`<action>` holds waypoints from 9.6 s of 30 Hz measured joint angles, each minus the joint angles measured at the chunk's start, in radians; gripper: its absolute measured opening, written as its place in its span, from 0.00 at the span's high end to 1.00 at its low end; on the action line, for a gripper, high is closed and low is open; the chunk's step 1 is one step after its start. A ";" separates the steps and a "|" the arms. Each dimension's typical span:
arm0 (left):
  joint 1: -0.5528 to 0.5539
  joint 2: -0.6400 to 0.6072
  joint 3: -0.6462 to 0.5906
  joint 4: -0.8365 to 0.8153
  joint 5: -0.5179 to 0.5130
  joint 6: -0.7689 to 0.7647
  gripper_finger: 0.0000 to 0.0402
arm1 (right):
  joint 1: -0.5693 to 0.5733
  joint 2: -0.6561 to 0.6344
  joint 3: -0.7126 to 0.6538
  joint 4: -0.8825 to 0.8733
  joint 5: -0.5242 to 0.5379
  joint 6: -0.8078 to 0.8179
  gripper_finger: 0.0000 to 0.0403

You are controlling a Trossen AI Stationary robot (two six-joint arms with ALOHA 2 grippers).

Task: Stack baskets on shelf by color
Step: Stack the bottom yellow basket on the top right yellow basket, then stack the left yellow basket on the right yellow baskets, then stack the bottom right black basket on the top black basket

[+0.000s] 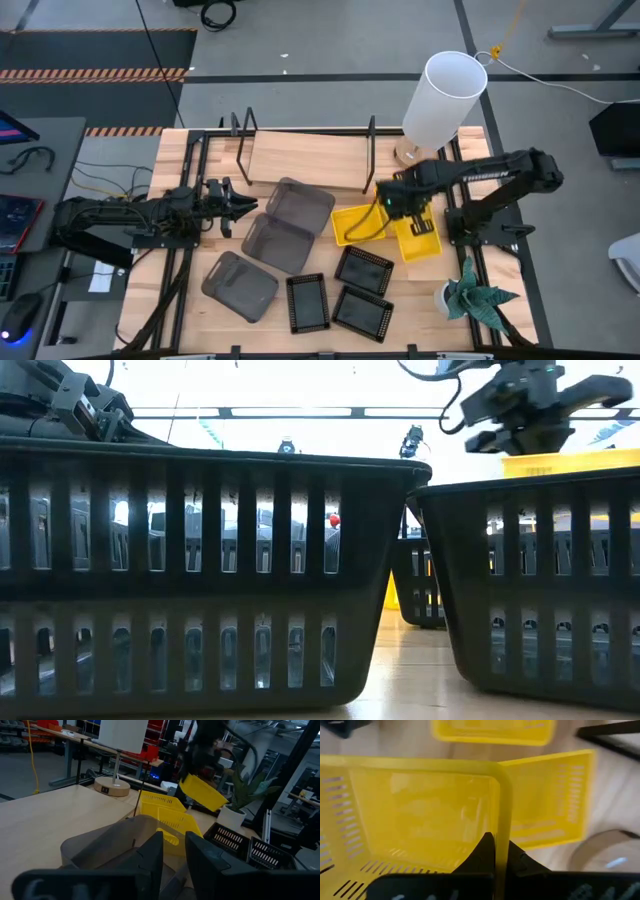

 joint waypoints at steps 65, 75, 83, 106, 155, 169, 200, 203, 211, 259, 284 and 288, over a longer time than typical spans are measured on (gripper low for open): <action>0.000 0.000 0.000 0.000 0.000 0.000 0.77 | -0.186 0.018 0.046 0.121 0.064 0.081 0.53; 0.000 0.000 0.000 0.000 0.000 0.000 0.79 | -0.160 0.018 -0.143 0.294 0.293 0.117 0.59; 0.000 0.000 0.000 0.000 0.000 0.000 0.77 | -0.154 0.018 -0.307 0.496 0.266 0.138 0.61; 0.000 0.000 0.000 0.000 0.000 0.000 0.77 | 0.015 0.034 -0.108 0.463 0.020 0.238 0.61; 0.000 0.000 0.000 0.000 0.000 0.000 0.77 | 0.216 0.328 0.190 0.201 0.060 0.268 0.96; 0.000 0.000 0.000 0.000 0.000 0.000 0.78 | 0.248 0.242 0.270 0.020 0.065 0.649 0.98; 0.000 0.000 0.000 0.000 0.000 0.000 0.78 | 0.282 0.131 -0.099 0.190 0.023 1.519 0.95; 0.000 0.000 0.000 0.000 0.000 0.000 0.78 | 0.280 0.141 -0.079 0.194 0.008 1.526 0.95; 0.000 0.000 0.000 0.000 0.000 0.000 0.79 | 0.272 0.145 -0.046 0.201 0.026 1.531 0.95; 0.000 0.000 0.000 0.000 0.000 0.000 0.77 | 0.322 0.175 0.126 0.319 -0.042 1.103 0.77; 0.000 0.000 0.000 0.000 0.000 0.000 0.77 | 0.519 0.628 0.545 0.390 -0.116 0.763 0.77; 0.000 0.000 0.000 0.000 0.000 0.000 0.78 | 0.557 0.678 0.592 0.391 -0.116 0.765 0.77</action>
